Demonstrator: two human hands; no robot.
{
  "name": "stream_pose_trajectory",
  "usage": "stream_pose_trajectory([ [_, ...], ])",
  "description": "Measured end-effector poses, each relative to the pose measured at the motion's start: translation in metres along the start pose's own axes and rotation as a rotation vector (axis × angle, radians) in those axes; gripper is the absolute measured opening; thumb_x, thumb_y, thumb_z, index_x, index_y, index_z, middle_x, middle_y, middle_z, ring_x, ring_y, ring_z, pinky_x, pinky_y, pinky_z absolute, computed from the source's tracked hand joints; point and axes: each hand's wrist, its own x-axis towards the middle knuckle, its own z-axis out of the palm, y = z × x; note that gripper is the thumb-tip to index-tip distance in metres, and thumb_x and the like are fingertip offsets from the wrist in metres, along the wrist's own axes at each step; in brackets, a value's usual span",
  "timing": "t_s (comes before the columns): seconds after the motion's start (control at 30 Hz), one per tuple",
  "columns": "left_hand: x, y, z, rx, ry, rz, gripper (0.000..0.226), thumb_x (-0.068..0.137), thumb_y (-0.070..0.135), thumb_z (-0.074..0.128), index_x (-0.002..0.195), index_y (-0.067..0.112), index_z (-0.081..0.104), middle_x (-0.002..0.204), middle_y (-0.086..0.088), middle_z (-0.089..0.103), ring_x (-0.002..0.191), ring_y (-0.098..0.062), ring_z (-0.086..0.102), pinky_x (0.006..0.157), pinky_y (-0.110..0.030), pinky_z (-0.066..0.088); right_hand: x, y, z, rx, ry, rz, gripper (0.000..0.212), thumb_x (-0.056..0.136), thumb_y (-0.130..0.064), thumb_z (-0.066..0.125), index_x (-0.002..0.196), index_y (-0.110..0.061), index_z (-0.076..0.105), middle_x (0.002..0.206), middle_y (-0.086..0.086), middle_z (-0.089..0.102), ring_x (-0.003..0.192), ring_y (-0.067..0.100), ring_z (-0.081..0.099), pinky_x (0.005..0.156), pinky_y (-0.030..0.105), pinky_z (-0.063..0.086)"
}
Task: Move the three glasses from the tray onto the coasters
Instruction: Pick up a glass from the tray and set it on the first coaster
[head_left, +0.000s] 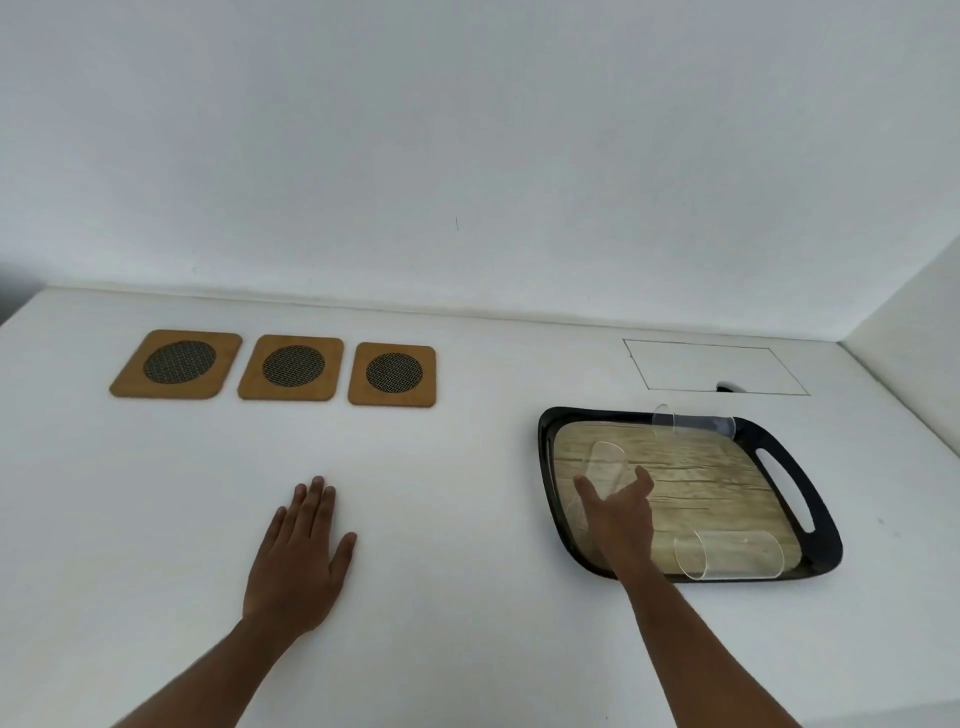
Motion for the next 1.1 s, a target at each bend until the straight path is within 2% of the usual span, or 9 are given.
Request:
stream_pose_trajectory([
  [0.1, 0.002, -0.002, -0.001, -0.009, -0.013, 0.006, 0.077, 0.099, 0.057, 0.024, 0.159, 0.009, 0.023, 0.168, -0.007, 0.018, 0.155, -0.022, 0.012, 0.122, -0.024, -0.009, -0.002, -0.020, 0.000, 0.249, -0.024, 0.138, 0.094, 0.087, -0.046, 0.075, 0.158, -0.010, 0.024, 0.131, 0.022, 0.061, 0.103, 0.038, 0.068, 0.078, 0.050, 0.064],
  [0.27, 0.014, -0.020, -0.012, 0.015, -0.046, 0.063, 0.088, 0.095, 0.068, 0.020, 0.160, 0.010, 0.015, 0.169, -0.004, 0.009, 0.156, -0.019, 0.004, 0.122, -0.027, -0.007, -0.025, -0.059, 0.017, 0.686, -0.174, 0.175, 0.063, 0.089, -0.044, 0.074, 0.125, 0.005, 0.058, 0.086, 0.016, 0.061, 0.073, 0.026, 0.063, 0.054, 0.036, 0.059],
  [0.4, 0.021, -0.051, -0.032, 0.017, -0.047, 0.042, 0.092, 0.092, 0.073, 0.013, 0.161, 0.012, 0.009, 0.169, -0.002, 0.004, 0.156, -0.018, -0.001, 0.125, -0.036, 0.004, -0.059, -0.095, 0.043, 0.918, -0.410, 0.261, 0.040, 0.092, -0.034, 0.074, 0.123, -0.010, 0.065, 0.099, 0.018, 0.065, 0.081, 0.029, 0.067, 0.060, 0.041, 0.063],
  [0.57, 0.022, -0.100, -0.056, 0.011, -0.062, -0.036, 0.101, 0.088, 0.079, 0.000, 0.161, 0.009, 0.011, 0.169, -0.004, 0.007, 0.155, -0.020, 0.001, 0.125, -0.040, 0.009, -0.092, -0.117, 0.082, 0.984, -0.604, 0.382, 0.054, 0.087, -0.022, 0.078, 0.132, -0.001, 0.058, 0.114, 0.026, 0.066, 0.091, 0.037, 0.074, 0.072, 0.054, 0.066],
  [0.7, 0.025, -0.140, -0.069, 0.017, -0.064, -0.095, 0.106, 0.083, 0.082, -0.006, 0.161, 0.011, 0.006, 0.169, -0.003, 0.002, 0.155, -0.018, -0.003, 0.125, -0.040, 0.007, -0.109, -0.132, 0.116, 0.914, -0.672, 0.444, 0.061, 0.082, -0.016, 0.083, 0.132, 0.005, 0.055, 0.136, 0.032, 0.064, 0.113, 0.046, 0.073, 0.088, 0.059, 0.062],
  [0.8, 0.031, -0.169, -0.081, 0.049, -0.076, -0.123, 0.103, 0.081, 0.078, -0.003, 0.160, 0.012, -0.003, 0.169, -0.002, -0.005, 0.153, -0.015, -0.010, 0.125, -0.038, 0.002, -0.119, -0.147, 0.141, 0.831, -0.711, 0.423, 0.056, 0.077, -0.019, 0.088, 0.121, -0.001, 0.059, 0.132, 0.026, 0.069, 0.116, 0.040, 0.073, 0.102, 0.054, 0.057],
  [0.93, 0.043, -0.203, -0.088, 0.076, -0.105, -0.124, 0.104, 0.079, 0.079, -0.004, 0.158, 0.012, -0.009, 0.169, -0.001, -0.008, 0.155, -0.016, -0.009, 0.125, -0.036, 0.000, -0.129, -0.169, 0.174, 0.817, -0.727, 0.404, 0.057, 0.062, -0.013, 0.094, 0.112, -0.001, 0.069, 0.120, 0.021, 0.073, 0.099, 0.038, 0.072, 0.095, 0.043, 0.054],
  [1.0, 0.049, -0.215, -0.088, 0.061, -0.117, -0.100, 0.107, 0.078, 0.084, -0.007, 0.158, 0.014, -0.009, 0.169, 0.001, -0.009, 0.155, -0.015, -0.010, 0.125, -0.034, -0.001, -0.131, -0.179, 0.192, 0.834, -0.732, 0.394, 0.052, 0.070, -0.007, 0.091, 0.116, 0.004, 0.069, 0.122, 0.022, 0.069, 0.098, 0.043, 0.071, 0.102, 0.047, 0.055],
  [1.1, 0.052, -0.224, -0.086, 0.032, -0.089, -0.046, 0.103, 0.082, 0.085, -0.006, 0.160, 0.018, -0.004, 0.169, 0.004, -0.006, 0.155, -0.014, -0.010, 0.125, -0.030, -0.003, -0.130, -0.192, 0.218, 0.823, -0.720, 0.347, 0.065, 0.072, -0.003, 0.090, 0.131, 0.004, 0.062, 0.122, 0.022, 0.067, 0.101, 0.043, 0.073, 0.096, 0.050, 0.061],
])
